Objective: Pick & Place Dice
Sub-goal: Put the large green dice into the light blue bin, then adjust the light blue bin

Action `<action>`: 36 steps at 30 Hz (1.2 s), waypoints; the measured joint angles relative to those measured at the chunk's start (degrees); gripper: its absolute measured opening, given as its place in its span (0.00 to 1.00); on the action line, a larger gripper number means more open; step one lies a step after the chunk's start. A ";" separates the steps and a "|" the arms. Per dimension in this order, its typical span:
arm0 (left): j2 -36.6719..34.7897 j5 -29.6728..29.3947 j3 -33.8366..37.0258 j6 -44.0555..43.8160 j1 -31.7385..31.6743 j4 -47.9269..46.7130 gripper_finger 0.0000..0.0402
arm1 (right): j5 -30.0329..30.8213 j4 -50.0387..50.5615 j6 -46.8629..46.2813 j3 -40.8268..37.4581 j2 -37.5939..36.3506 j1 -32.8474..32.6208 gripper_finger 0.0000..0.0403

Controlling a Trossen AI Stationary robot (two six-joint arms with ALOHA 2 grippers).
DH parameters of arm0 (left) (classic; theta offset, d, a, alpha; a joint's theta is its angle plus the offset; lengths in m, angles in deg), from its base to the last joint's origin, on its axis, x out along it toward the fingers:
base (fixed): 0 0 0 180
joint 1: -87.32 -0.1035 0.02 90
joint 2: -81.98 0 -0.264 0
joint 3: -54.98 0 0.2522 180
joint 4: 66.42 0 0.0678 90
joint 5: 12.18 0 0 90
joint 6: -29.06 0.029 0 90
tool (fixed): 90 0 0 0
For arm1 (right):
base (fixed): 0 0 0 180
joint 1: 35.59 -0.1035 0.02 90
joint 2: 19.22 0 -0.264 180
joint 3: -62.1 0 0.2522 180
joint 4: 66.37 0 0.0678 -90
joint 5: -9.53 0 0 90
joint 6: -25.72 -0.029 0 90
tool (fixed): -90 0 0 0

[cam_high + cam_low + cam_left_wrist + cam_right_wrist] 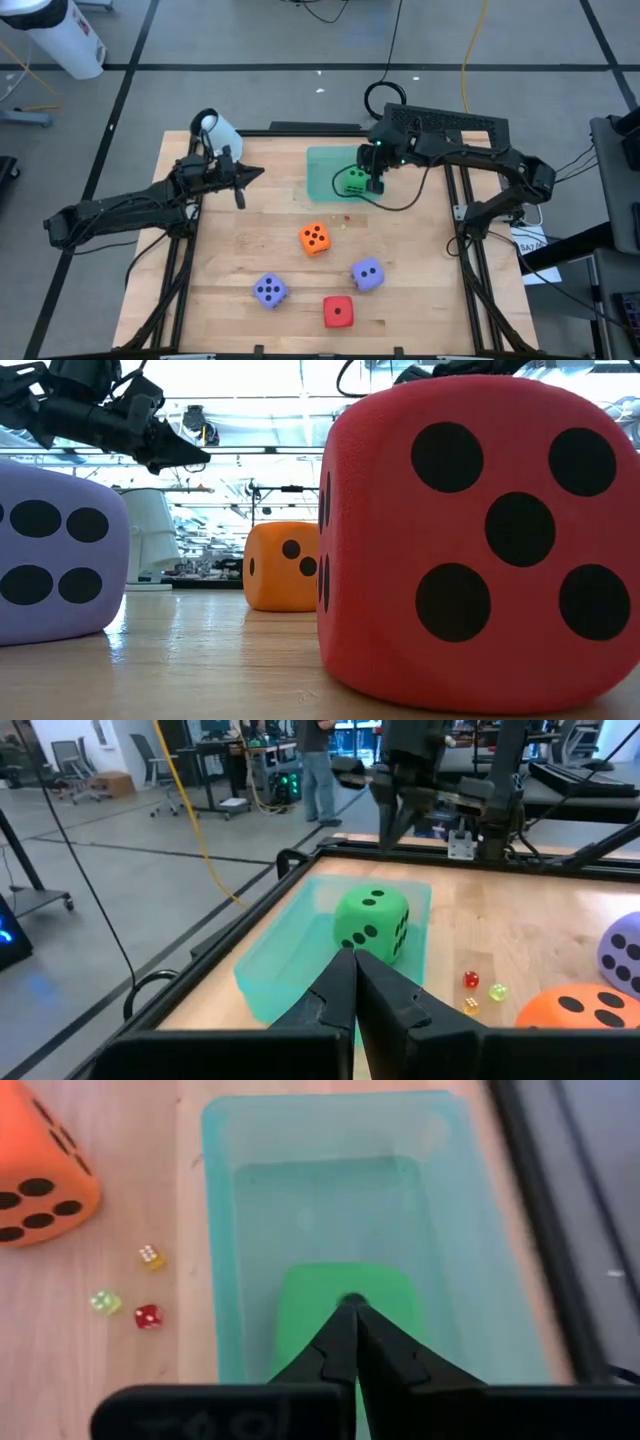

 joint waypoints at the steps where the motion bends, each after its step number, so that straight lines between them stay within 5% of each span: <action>1: -0.05 -0.18 0.00 0.00 0.01 0.01 0.01 | -1.90 -0.26 0.00 -0.01 0.66 0.09 0.00; 9: -0.11 -0.74 0.00 0.37 -0.02 -0.01 0.03 | -3.04 -4.95 0.75 0.00 7.29 -0.19 0.00; 13: -0.11 -0.74 0.00 0.46 0.00 -0.13 0.01 | -1.63 1.15 1.47 0.00 7.92 -0.07 0.00; 25: -0.11 -0.74 0.00 0.41 -0.02 -0.13 0.02 | 8.13 14.60 -4.50 0.14 5.29 -0.32 0.00; 36: -0.11 -0.74 0.00 0.31 0.00 -0.13 0.05 | 10.36 8.98 -6.95 -0.11 1.21 -4.74 0.00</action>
